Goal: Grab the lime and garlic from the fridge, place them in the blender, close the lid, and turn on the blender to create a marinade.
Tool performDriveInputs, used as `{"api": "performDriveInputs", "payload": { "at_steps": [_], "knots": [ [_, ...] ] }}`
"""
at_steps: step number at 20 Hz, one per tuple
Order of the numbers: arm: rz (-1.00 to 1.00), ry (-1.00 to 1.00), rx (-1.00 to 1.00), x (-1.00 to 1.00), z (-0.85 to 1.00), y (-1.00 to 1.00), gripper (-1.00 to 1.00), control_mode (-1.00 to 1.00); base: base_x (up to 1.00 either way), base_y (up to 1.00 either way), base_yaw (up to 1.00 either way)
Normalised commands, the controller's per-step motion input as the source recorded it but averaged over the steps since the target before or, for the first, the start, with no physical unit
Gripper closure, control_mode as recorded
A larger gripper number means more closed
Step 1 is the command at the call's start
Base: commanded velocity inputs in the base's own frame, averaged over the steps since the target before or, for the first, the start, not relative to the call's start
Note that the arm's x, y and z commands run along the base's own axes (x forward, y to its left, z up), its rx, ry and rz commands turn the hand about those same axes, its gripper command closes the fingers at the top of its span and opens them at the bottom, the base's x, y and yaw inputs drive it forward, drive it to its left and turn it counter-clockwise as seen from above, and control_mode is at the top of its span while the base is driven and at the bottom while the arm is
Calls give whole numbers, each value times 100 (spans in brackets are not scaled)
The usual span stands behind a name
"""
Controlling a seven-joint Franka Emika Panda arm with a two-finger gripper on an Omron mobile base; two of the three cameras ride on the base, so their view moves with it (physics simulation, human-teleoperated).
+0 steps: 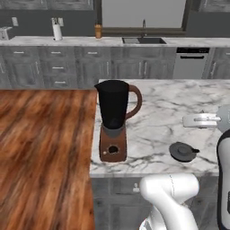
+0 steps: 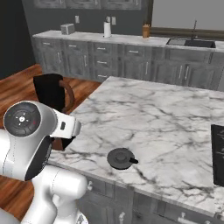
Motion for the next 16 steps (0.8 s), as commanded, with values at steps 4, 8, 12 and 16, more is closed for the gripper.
{"api": "performDriveInputs", "payload": {
  "at_steps": [4, 8, 12, 16],
  "knots": [
    [0, 0, 0, 0, 0, 0, 100, 100, 9, -6, 5],
    [0, 0, 0, 0, 0, 0, 100, 100, 28, -7, -10],
    [0, 0, 0, 0, 0, 0, 100, 100, 64, 35, -25],
    [0, 0, 0, 0, 0, 0, 100, 100, 4, 66, -41]
  ]
}}
